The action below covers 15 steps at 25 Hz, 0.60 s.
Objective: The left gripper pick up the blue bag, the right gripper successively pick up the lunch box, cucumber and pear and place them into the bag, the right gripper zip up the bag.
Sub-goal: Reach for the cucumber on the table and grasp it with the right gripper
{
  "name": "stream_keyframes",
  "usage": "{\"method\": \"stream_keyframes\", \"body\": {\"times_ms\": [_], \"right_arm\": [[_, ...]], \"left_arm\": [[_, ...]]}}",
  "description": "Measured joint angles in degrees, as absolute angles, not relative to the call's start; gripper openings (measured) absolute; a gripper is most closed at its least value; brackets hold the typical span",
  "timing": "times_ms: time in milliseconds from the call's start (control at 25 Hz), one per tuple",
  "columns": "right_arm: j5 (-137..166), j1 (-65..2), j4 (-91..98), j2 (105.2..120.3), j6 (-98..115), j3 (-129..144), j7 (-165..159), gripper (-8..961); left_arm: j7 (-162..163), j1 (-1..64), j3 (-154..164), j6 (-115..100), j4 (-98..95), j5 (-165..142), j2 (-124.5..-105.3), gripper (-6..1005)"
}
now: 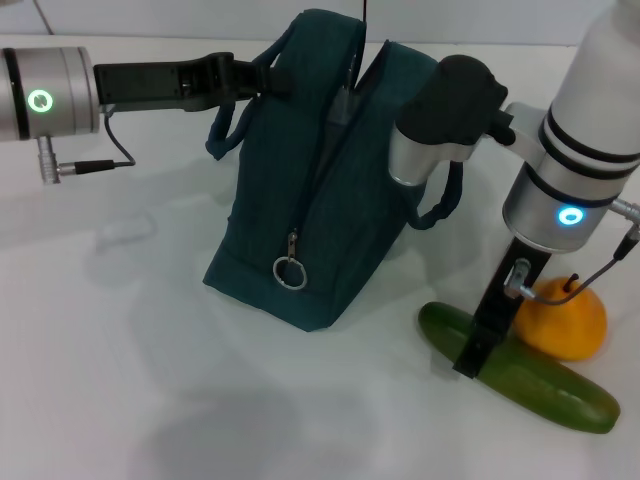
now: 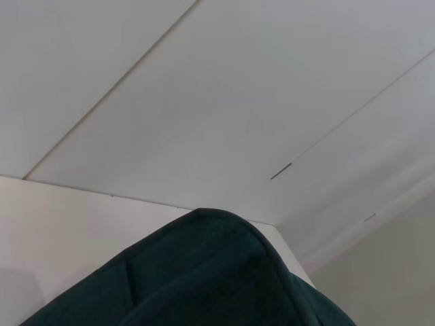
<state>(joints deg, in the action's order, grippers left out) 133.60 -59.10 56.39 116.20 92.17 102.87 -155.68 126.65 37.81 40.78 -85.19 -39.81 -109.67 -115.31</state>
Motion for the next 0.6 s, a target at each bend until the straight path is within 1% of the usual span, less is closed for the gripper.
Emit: {"method": "stream_keyframes", "body": {"times_ms": [280, 600], "right_arm": [[133.32, -58.43, 56.35, 116.18, 91.54, 104.57, -155.78, 853], [133.32, -58.46, 56.35, 116.19, 91.22, 106.65, -156.28, 819]], "left_arm": [[126.65, 37.96, 40.78, -85.16, -39.81, -109.69, -115.31, 44], [126.65, 37.97, 40.78, -85.16, -39.81, -109.69, -115.31, 45]]}}
